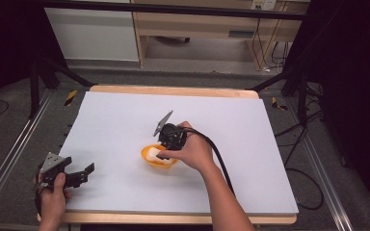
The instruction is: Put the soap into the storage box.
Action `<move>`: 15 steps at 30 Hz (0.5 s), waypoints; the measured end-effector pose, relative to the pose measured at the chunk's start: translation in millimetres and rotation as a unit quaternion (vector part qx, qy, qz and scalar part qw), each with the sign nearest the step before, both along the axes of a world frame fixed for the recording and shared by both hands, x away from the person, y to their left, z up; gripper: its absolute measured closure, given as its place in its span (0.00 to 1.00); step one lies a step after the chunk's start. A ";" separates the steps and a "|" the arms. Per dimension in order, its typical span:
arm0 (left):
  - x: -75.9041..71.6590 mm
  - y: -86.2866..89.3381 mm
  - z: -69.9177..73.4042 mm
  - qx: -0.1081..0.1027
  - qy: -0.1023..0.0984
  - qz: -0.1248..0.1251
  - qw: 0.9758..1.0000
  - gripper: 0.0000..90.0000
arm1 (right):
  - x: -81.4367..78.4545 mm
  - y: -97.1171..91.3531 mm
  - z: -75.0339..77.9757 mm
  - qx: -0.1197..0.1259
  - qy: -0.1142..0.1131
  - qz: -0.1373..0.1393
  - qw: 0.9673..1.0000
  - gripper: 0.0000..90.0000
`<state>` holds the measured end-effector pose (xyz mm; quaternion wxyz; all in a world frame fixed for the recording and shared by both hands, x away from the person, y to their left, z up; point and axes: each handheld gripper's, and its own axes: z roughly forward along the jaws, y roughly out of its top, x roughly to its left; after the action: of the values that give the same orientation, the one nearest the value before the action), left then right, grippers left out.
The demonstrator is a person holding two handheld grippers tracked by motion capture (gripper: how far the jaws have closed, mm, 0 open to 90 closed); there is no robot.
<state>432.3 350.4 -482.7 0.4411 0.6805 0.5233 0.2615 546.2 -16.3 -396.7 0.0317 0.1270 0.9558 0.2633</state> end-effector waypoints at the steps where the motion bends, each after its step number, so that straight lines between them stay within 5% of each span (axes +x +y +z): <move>1: 0.0 0.0 0.0 0.000 0.000 0.000 1.000 0.03 | -0.2 -3.2 2.2 0.001 -0.001 -0.001 1.000 0.54; 15: 0.1 -0.5 0.1 0.004 0.002 -0.001 1.000 0.03 | -4.2 -36.0 3.2 0.010 0.002 -0.024 1.000 0.44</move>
<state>432.4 349.9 -482.7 0.4378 0.6829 0.5229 0.2618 542.0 -52.3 -393.5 0.0344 0.1505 0.9501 0.2712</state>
